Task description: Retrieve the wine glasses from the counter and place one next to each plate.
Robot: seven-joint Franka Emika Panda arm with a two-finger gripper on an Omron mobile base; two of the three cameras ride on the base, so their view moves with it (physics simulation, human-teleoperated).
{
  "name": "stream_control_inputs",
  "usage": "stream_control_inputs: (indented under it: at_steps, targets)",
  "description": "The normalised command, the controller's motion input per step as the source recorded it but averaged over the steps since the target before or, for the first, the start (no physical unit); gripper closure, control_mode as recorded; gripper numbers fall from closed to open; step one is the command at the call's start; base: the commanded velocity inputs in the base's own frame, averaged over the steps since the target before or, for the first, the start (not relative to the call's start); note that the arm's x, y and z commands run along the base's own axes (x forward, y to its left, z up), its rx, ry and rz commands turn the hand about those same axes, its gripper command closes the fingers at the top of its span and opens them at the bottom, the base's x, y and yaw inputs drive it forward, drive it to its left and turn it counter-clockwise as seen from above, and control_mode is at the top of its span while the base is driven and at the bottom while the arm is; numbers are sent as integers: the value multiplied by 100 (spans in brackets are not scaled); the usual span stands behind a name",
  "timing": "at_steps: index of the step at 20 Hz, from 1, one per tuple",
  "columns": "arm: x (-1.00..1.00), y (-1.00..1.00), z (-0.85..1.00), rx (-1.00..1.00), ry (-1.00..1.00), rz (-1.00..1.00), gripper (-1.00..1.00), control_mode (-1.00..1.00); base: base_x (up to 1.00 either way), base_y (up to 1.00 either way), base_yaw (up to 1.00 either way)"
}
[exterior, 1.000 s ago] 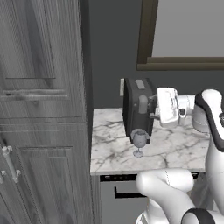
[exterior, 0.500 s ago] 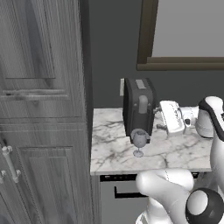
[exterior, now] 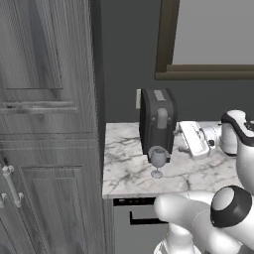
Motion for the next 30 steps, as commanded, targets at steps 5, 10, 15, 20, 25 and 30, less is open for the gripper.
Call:
stream_control_inputs:
  at_steps: [5, 10, 15, 20, 25, 30]
  targets:
    - [3, -13, -30, 0, 0, 3, -100, -100, 0, 0, 0]
    - [13, 0, -29, 0, 3, 0, -100, -100, 0, 0, 0]
    - [0, 0, -25, 0, 3, -1, -100, -100, 0, 0, 0]
    - [5, 2, -21, -1, 11, -8, -100, -100, 0, 0, 0]
    - [11, 0, -17, 0, 11, -9, -100, -100, 0, 0, 0]
    - [0, 0, -13, 0, 10, -5, -100, -100, 0, 0, 0]
